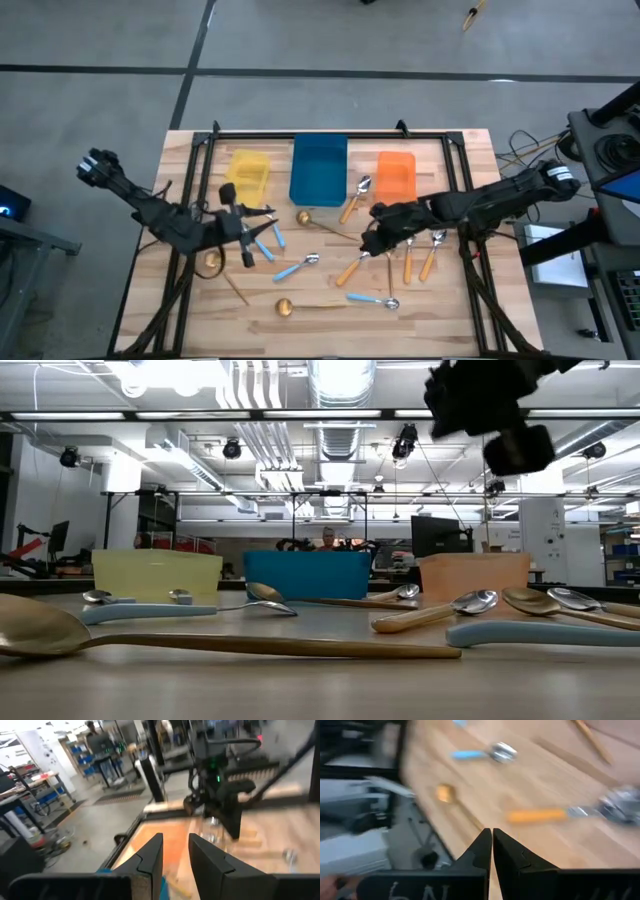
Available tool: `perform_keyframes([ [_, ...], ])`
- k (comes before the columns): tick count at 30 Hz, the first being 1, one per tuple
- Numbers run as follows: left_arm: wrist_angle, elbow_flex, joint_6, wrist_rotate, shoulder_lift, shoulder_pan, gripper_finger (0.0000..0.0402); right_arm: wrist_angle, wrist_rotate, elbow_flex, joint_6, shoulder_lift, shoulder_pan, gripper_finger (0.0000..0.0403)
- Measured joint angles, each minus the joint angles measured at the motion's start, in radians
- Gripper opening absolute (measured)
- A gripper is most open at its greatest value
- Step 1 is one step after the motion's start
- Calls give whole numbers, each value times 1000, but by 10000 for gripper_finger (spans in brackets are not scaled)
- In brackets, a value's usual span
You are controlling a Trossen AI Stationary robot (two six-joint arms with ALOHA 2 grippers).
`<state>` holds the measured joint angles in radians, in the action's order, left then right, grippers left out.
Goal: Sort silverware by color (type)
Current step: Put the blue spoon into the blue bin
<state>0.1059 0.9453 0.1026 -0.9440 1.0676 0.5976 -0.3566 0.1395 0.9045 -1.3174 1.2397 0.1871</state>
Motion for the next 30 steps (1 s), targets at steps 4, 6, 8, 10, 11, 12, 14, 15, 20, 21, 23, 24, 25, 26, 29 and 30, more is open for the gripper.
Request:
perform_keyframes([
  [4, 115, 32, -4, -29, 30, -3, 75, -262, 26, 84, -52, 56, 0, 9],
  [6, 131, 27, 10, -39, 29, -13, 75, -387, 26, 127, -66, 81, 0, 9],
  [8, 132, 10, 24, -27, 18, -25, 75, -495, 27, 165, -80, 106, 0, 9],
  [10, 133, -16, 49, 39, -4, -37, 75, -568, 27, 198, -86, 126, 0, 9],
  [11, 130, -32, 67, 94, -19, -43, 75, -594, 27, 213, -85, 134, 0, 9],
  [12, 124, -49, 89, 157, -34, -49, 75, -612, 26, 227, -84, 142, 0, 9],
  [14, 91, -90, 145, 299, -68, -61, 75, -620, 26, 250, -70, 156, 0, 9],
  [15, 62, -115, 179, 372, -87, -67, 75, -620, 26, 259, -58, 163, 0, 9],
  [20, -129, -264, 252, 626, -177, -74, 75, -611, 25, 298, 14, 189, 0, 9],
  [21, -173, -297, 248, 645, -191, -74, 75, -606, 25, 304, 25, 192, 0, 9],
  [23, -251, -360, 251, 646, -215, -73, 75, -594, 25, 316, 37, 198, 0, 9],
  [24, -281, -382, 264, 637, -225, -74, 75, -592, 25, 322, 45, 199, 0, 9],
  [25, -298, -396, 271, 618, -238, -74, 75, -591, 25, 327, 46, 201, 0, 9],
  [26, -300, -404, 272, 591, -252, -74, 75, -587, 25, 330, 46, 201, 0, 9],
  [29, -303, -406, 274, 517, -281, -74, 75, -569, 25, 336, 46, 201, 0, 9],
  [30, -298, -405, 273, 501, -289, -74, 75, -563, 25, 337, 46, 201, 0, 9],
])
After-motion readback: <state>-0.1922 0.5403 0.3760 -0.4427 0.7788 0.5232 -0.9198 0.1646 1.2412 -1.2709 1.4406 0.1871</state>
